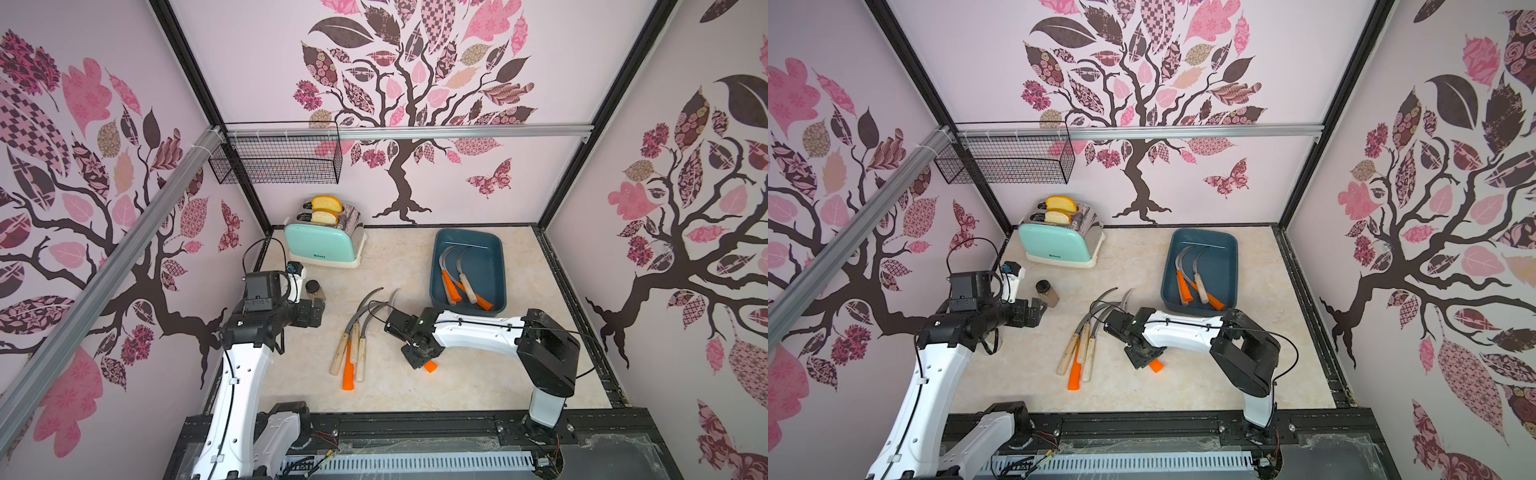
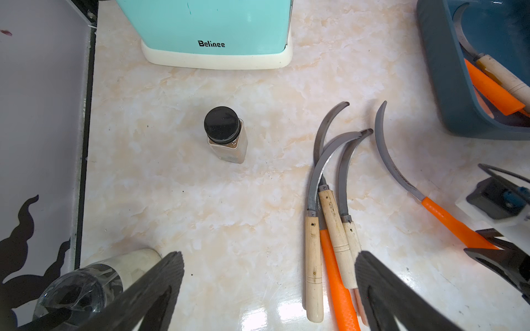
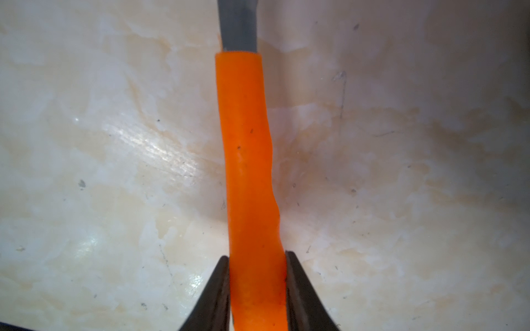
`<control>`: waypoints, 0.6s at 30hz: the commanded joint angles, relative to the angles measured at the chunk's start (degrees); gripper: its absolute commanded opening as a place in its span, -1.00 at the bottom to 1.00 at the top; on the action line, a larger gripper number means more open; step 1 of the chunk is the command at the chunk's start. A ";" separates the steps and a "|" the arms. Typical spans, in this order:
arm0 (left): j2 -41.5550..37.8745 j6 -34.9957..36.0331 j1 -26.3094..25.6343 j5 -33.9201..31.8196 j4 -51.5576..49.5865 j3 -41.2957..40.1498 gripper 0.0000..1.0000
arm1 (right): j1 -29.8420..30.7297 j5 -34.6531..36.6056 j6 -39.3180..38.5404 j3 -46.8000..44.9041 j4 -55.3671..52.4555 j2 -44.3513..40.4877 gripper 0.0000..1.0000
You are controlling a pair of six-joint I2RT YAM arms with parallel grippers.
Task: Put small sickles into storage boxes
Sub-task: Pick up the sickle at the center of the board.
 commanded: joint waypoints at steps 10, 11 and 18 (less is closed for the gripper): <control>0.67 -0.20 0.29 0.59 -0.01 1.64 0.96 | -4.72 -0.91 -2.45 6.98 -4.28 -9.19 -0.69; 0.72 -0.20 0.29 0.57 -0.02 1.75 0.96 | -6.03 -1.78 -2.86 7.41 -4.49 -10.21 -0.69; 0.91 -0.11 0.28 0.68 -0.12 2.62 0.96 | -15.26 -3.85 -7.42 10.31 -8.10 -14.41 -0.68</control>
